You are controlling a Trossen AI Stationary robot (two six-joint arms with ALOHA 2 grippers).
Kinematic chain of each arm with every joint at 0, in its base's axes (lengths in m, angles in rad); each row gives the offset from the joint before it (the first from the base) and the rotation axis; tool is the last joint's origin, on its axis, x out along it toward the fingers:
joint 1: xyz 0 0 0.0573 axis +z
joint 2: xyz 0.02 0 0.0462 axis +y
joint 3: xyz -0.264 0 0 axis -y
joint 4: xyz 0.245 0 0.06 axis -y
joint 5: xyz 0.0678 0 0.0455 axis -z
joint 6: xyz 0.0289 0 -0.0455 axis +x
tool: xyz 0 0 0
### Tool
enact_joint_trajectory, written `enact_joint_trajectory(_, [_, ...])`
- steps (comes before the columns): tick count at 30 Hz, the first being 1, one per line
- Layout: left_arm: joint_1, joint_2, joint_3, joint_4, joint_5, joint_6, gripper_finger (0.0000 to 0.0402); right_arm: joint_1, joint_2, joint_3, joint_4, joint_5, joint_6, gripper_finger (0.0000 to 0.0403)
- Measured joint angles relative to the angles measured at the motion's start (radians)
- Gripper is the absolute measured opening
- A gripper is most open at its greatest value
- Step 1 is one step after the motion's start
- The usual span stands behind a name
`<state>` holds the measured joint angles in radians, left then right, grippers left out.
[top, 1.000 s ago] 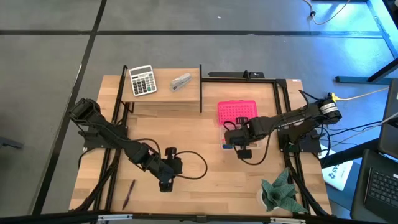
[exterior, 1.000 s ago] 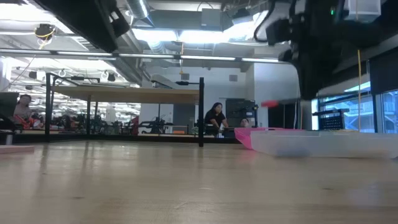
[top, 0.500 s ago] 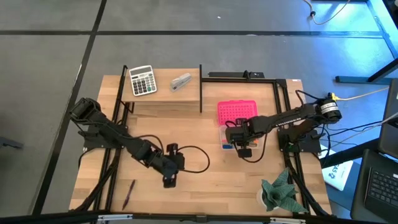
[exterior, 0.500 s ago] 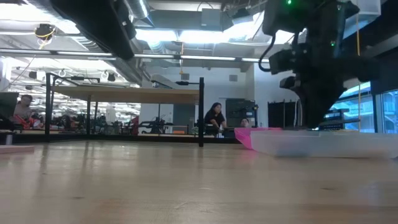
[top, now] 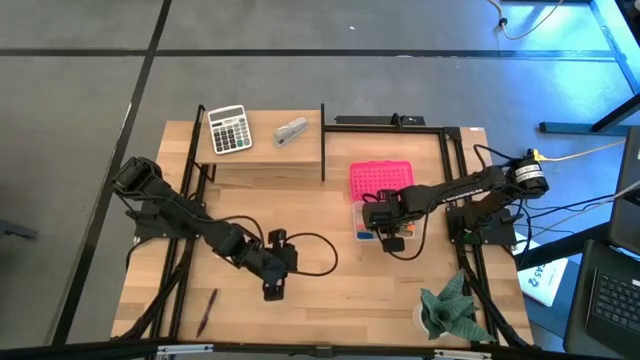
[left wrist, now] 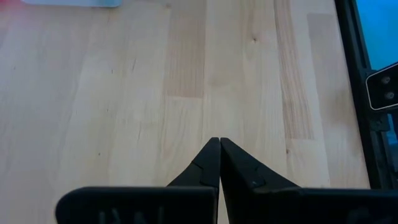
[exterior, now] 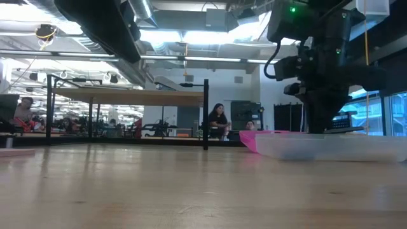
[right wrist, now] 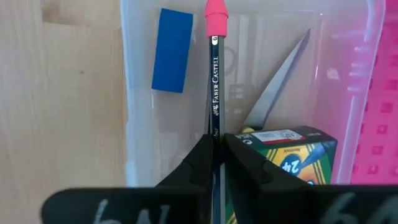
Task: Pack school essentials
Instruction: Put the pink pencil into the pink supply box, then move the pink supply box to the center of the table
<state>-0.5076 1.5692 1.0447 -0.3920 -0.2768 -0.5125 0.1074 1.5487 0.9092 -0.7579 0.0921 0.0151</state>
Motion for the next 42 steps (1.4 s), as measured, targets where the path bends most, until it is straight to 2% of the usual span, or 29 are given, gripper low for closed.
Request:
enact_joint_trajectory(5, [0.0, 0.0, 0.0, 0.0, 0.0, 0.0, 0.0, 0.0, 0.0, 0.0, -0.003, -0.029, 0.0, 0.0045])
enact_joint_trajectory(17, [0.0, 0.0, 0.0, 0.0, 0.0, 0.0, 0.0, 0.0, 0.0, 0.005, -0.016, -0.034, 0.005, 0.0102])
enact_joint_trajectory(24, [-0.001, -0.034, 0.0, -0.052, -0.001, -0.049, 0.0, 0.004, -0.004, 0.066, -0.053, -0.07, 0.042, 0.0103])
enact_joint_trajectory(30, [-0.004, -0.116, 0.0, -0.139, -0.03, -0.108, 0.0, 0.015, 0.015, 0.066, -0.014, 0.006, 0.088, 0.0103])
enact_joint_trajectory(42, [-0.006, -0.189, 0.001, -0.152, -0.107, -0.109, 0.0, 0.025, 0.099, 0.066, 0.013, -0.035, 0.103, 0.0103])
